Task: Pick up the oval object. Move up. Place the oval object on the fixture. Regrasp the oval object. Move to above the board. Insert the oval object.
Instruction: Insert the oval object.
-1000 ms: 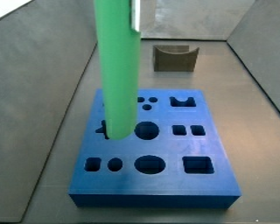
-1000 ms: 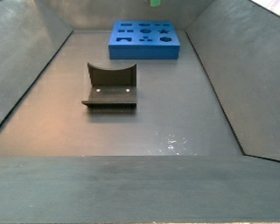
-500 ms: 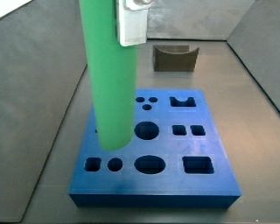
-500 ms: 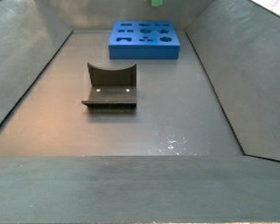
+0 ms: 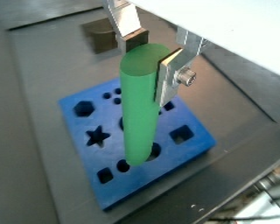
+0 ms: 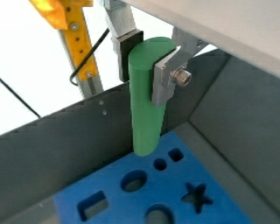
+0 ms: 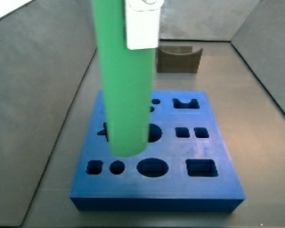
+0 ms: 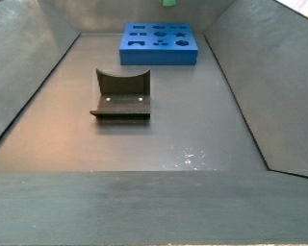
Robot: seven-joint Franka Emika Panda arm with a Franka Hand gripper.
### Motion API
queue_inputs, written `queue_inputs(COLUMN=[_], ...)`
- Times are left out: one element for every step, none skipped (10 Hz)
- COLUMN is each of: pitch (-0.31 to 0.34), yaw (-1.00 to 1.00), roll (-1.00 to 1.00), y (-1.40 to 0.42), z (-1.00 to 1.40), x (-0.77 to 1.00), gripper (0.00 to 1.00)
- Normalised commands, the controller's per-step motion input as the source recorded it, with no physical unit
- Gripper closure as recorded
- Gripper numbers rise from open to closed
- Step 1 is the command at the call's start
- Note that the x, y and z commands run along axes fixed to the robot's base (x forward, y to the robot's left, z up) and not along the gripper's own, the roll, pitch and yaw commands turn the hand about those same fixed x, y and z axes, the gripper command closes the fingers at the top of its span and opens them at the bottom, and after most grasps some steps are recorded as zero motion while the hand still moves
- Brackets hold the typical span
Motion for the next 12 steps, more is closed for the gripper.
queue_inputs(pitch=[-0.139,-0.137,-0.033,0.000,-0.041,-0.069,-0.047,-0.036,-0.030,-0.001,0.000,0.000], yaw=[-0.76,-0.77,-0.65,0.00,-0.02,-0.02,-0.02,-0.01,0.00,-0.01,0.00,0.00], roll=[-0.10,-0.06,-0.05,0.00,0.00,0.07,0.07,0.04,0.02,0.01,0.00,0.00], y=[0.00,0.00,0.00,0.00,0.00,0.00,0.00,0.00,0.04,0.07,0.13,0.08], z=[0.00,-0.05,0.00,0.00,-0.38,-0.59,-0.50,-0.38,-0.31,-0.28,-0.24,-0.02], x=[0.27,0.27,0.41,0.03,0.09,0.20,0.21,0.19,0.16,0.17,0.02,0.07], gripper=[1.00,1.00,1.00,1.00,1.00,1.00,1.00,1.00,1.00,1.00,1.00,1.00])
